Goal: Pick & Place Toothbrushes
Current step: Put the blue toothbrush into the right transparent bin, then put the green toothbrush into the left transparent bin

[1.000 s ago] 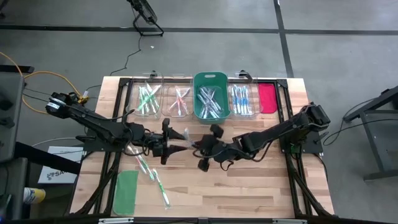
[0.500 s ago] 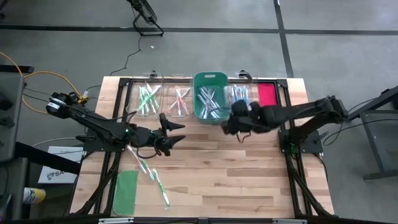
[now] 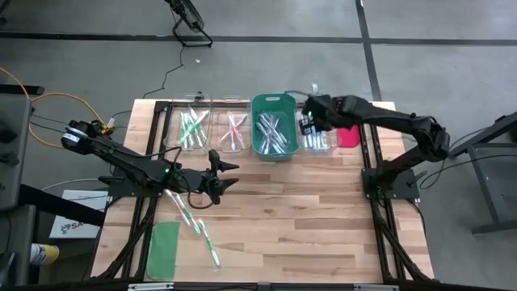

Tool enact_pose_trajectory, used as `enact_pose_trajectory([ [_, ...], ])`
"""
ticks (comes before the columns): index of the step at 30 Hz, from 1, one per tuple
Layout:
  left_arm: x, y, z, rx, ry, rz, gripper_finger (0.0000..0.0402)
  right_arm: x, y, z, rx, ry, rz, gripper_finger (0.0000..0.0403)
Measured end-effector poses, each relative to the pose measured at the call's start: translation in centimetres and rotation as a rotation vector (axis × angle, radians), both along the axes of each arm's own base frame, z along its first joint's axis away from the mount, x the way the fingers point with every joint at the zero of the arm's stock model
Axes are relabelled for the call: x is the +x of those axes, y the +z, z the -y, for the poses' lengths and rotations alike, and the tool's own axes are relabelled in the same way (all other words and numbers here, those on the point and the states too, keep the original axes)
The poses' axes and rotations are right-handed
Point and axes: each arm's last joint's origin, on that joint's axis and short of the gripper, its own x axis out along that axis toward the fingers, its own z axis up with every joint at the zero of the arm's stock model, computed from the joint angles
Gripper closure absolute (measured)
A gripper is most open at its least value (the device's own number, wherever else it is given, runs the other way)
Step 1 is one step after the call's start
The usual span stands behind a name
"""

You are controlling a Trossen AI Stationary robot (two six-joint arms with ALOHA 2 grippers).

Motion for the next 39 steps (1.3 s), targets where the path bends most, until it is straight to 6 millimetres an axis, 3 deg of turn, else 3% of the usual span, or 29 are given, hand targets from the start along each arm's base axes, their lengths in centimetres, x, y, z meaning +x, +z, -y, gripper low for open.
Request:
enact_pose_trajectory([
  [6,0.0,0.0,0.1,-0.027,-0.017,0.003,0.0172,-0.4,-1.3,2.7,0.136,-0.042,-0.001,0.038],
  [13,0.0,-0.1,0.1,-0.055,-0.012,0.003,0.0172,0.8,-4.5,4.6,0.282,-0.019,-0.067,0.0379],
  [18,-0.1,-0.3,0.2,-0.079,-0.048,-0.019,0.0172,0.9,-5.6,5.4,0.384,-0.027,-0.058,0.0378],
  [24,-0.1,-0.4,0.2,-0.084,-0.047,-0.029,0.0172,0.7,-5.7,5.7,0.398,-0.03,-0.053,0.0358],
  [33,-0.2,-0.8,0.1,-0.097,-0.043,-0.068,0.0172,0.7,-5.6,5.3,0.411,0.048,-0.084,0.0266],
  [39,-0.4,-1.1,0.1,-0.114,-0.031,-0.095,0.0172,0.0,-3.6,4.0,0.353,0.114,-0.07,0.0234],
])
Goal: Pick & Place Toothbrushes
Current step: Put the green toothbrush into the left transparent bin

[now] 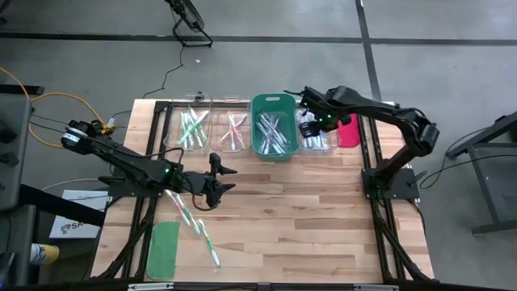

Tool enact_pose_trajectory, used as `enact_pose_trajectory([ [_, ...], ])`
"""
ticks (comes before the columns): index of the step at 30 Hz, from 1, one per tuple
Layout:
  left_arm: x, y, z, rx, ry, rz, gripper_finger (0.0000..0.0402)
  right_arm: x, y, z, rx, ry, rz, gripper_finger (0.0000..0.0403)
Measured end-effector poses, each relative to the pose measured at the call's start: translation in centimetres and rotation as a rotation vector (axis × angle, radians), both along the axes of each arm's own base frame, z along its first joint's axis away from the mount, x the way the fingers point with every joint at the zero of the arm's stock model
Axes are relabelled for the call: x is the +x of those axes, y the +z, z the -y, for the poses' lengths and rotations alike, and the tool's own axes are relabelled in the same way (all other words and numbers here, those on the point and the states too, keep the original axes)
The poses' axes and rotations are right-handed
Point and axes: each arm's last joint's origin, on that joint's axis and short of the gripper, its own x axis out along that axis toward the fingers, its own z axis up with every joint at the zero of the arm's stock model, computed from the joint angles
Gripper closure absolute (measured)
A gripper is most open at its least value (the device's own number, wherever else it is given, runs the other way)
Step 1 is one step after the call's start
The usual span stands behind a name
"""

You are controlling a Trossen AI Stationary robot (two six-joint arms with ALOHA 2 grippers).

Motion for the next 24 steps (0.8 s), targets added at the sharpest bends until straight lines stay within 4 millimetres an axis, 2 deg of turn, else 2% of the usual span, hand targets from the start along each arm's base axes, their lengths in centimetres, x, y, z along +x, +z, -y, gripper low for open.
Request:
enact_pose_trajectory([
  [6,0.0,-0.1,0.0,-0.013,0.006,-0.002,0.0172,-0.9,3.1,-2.8,-0.142,0.067,0.056,0.024],
  [12,-0.1,-0.1,0.1,-0.024,-0.028,-0.014,0.0172,-1.3,5.5,-7.0,-0.248,0.144,0.135,0.0244],
  [17,-0.8,-0.5,0.2,-0.091,-0.116,-0.102,0.0172,-0.8,6.3,-11.6,-0.349,0.218,0.178,0.0245],
  [24,-2.0,-1.7,0.7,-0.255,-0.317,-0.315,0.0172,0.1,6.0,-18.1,-0.441,0.326,0.263,0.0247],
])
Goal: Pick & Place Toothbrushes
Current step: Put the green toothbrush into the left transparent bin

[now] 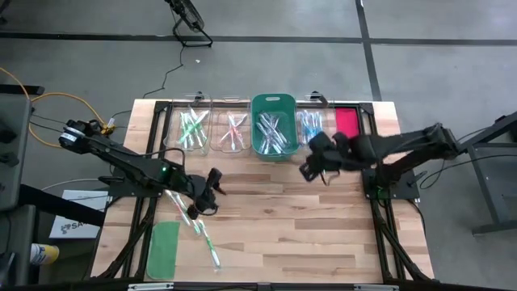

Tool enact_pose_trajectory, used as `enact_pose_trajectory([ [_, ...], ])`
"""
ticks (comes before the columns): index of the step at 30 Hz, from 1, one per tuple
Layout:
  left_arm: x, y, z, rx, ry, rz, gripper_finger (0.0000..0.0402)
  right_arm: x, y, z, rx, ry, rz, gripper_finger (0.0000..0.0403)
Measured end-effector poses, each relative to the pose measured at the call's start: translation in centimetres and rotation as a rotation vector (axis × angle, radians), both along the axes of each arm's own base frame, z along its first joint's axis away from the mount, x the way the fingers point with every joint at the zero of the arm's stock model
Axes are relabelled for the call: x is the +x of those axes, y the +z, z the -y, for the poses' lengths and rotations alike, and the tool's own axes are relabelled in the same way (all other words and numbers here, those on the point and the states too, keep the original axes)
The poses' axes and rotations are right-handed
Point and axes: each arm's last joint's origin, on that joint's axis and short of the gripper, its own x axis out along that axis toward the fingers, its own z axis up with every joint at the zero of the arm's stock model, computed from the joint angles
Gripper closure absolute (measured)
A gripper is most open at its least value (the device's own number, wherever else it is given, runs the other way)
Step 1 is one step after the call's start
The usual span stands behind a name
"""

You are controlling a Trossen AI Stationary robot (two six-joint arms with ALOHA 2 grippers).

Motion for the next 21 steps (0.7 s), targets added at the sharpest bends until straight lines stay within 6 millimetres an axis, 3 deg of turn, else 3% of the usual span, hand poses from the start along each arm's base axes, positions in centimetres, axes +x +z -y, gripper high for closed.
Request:
enact_pose_trajectory([
  [5,-0.7,-0.7,1.5,-0.034,-0.147,-0.082,0.0172,0.4,-0.4,-3.7,-0.074,0.042,0.075,0.0247],
  [10,-1.6,-0.8,3.5,-0.052,-0.235,-0.101,0.0172,0.9,-1.6,-6.0,-0.077,0.085,0.068,0.0247],
  [16,-2.5,-1.3,5.5,-0.074,-0.242,-0.136,0.0172,2.0,-3.1,-7.9,-0.074,0.119,0.05,0.0247],
  [21,-2.5,-2.8,6.7,-0.068,-0.222,-0.204,0.0172,2.7,-3.9,-8.3,-0.069,0.123,0.05,0.0247],
])
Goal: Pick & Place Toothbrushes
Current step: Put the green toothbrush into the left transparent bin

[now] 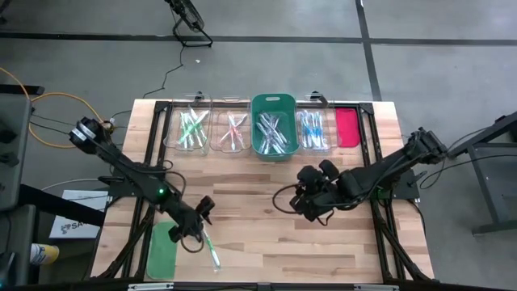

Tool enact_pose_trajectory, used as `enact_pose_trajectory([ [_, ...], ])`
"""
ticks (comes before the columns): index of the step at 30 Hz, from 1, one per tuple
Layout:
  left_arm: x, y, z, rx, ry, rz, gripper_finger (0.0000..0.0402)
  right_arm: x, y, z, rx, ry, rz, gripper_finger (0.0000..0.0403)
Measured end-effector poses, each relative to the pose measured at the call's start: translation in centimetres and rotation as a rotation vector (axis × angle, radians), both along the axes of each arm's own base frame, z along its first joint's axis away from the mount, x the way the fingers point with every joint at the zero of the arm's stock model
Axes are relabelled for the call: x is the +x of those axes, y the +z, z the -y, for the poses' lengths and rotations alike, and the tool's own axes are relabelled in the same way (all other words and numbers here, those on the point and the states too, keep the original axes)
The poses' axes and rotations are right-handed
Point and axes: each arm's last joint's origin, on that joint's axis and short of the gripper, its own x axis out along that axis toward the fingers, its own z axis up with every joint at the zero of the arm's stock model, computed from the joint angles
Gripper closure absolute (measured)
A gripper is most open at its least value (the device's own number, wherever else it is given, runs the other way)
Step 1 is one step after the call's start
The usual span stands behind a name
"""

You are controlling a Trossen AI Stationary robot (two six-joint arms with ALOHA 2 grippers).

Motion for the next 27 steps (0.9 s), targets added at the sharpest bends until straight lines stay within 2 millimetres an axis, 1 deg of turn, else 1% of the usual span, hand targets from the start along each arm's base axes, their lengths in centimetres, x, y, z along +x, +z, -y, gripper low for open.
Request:
enact_pose_trajectory([
  [4,0.3,-1.3,0.6,-0.005,0.007,-0.057,0.0172,0.1,0.1,0.0,0.005,-0.001,0.015,0.0247],
  [10,1.4,-2.3,1.5,-0.04,-0.01,-0.03,0.0172,0.2,0.1,-0.1,0.009,-0.001,0.023,0.0247],
  [15,2.1,-3.6,2.1,-0.029,-0.032,-0.087,0.0172,0.3,0.1,-0.1,0.012,-0.001,0.029,0.0247],
  [18,2.6,-4.1,2.6,-0.02,-0.063,-0.112,0.0172,0.3,0.1,-0.1,0.011,0.003,0.03,0.0247],
  [22,3.3,-4.3,3.1,-0.009,-0.08,-0.118,0.0173,0.3,0.1,-0.1,0.011,0.004,0.032,0.0247],
  [24,3.5,-4.4,3.2,-0.002,-0.09,-0.115,0.018,0.3,0.1,-0.1,0.011,0.004,0.033,0.0247],
  [27,3.4,-4.5,3.3,0.0,-0.093,-0.121,0.0212,0.3,0.1,-0.1,0.012,0.005,0.033,0.0247],
])
